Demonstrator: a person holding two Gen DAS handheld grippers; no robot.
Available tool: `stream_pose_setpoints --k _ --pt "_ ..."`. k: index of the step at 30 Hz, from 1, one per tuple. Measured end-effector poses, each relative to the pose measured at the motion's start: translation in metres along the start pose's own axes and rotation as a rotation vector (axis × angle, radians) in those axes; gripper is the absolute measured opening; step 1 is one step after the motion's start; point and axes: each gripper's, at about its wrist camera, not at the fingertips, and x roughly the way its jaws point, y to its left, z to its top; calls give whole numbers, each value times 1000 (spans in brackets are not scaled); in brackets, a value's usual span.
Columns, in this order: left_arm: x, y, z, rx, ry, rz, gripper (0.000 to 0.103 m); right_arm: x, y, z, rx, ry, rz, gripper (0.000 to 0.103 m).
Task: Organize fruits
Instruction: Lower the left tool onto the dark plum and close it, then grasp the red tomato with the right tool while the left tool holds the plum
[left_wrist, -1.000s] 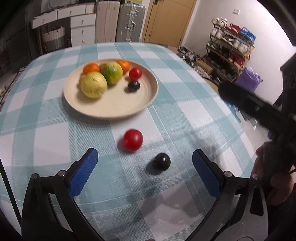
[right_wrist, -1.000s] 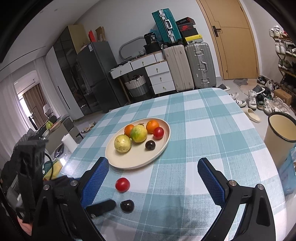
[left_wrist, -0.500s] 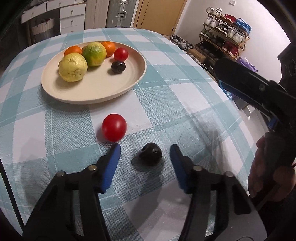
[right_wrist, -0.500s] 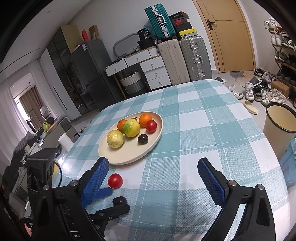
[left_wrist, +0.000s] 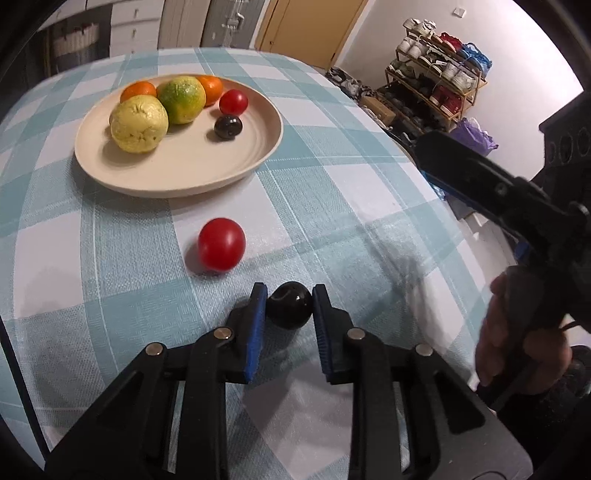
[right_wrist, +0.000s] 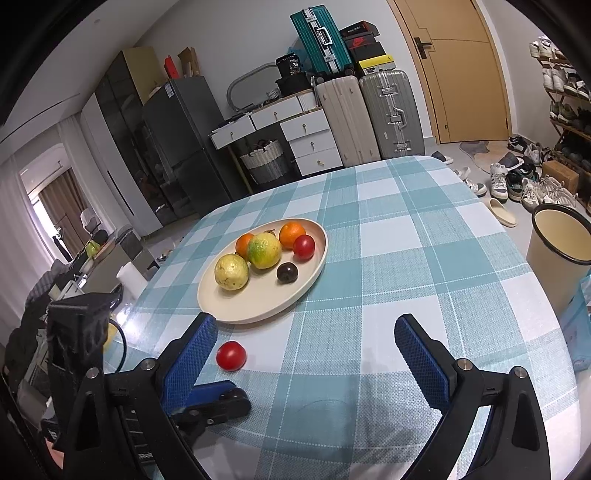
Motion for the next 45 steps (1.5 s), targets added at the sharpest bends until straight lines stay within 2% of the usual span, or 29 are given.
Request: stream_pose_setpoints --k 2,5,14,22,28,31,34,36,37,39,42,45 --pt "-12 4 1 -15 -24 -29 22 -1 0 0 5 2 10 99" --pt "-30 12 4 -28 -64 -27 22 1 0 -2 11 18 12 99" --pt "-82 54 5 -93 -162 8 22 15 9 -12 22 84 50 99" --pt "-100 89 -7 -162 -188 38 22 35 38 -24 -51 136 85 99" --pt "-105 100 -11 -178 -195 46 22 58 60 -32 -107 176 104 98" --pt "-102 103 -11 -186 -191 47 22 70 70 -31 -140 193 107 87" --pt "-101 105 -13 -191 -185 48 22 81 78 -32 -162 215 87 83" --pt "-100 107 -12 -191 -182 50 22 87 82 -33 -172 229 98 68" --pt "-99 107 -12 -192 -182 52 22 90 83 -34 -178 239 95 66" --pt "-98 109 -11 -195 -180 53 22 97 84 -36 -188 261 89 51" --pt "-97 110 -8 -195 -181 58 22 102 84 -39 -189 285 82 34" --pt "-96 110 -5 -191 -181 64 22 103 85 -38 -195 300 82 30"
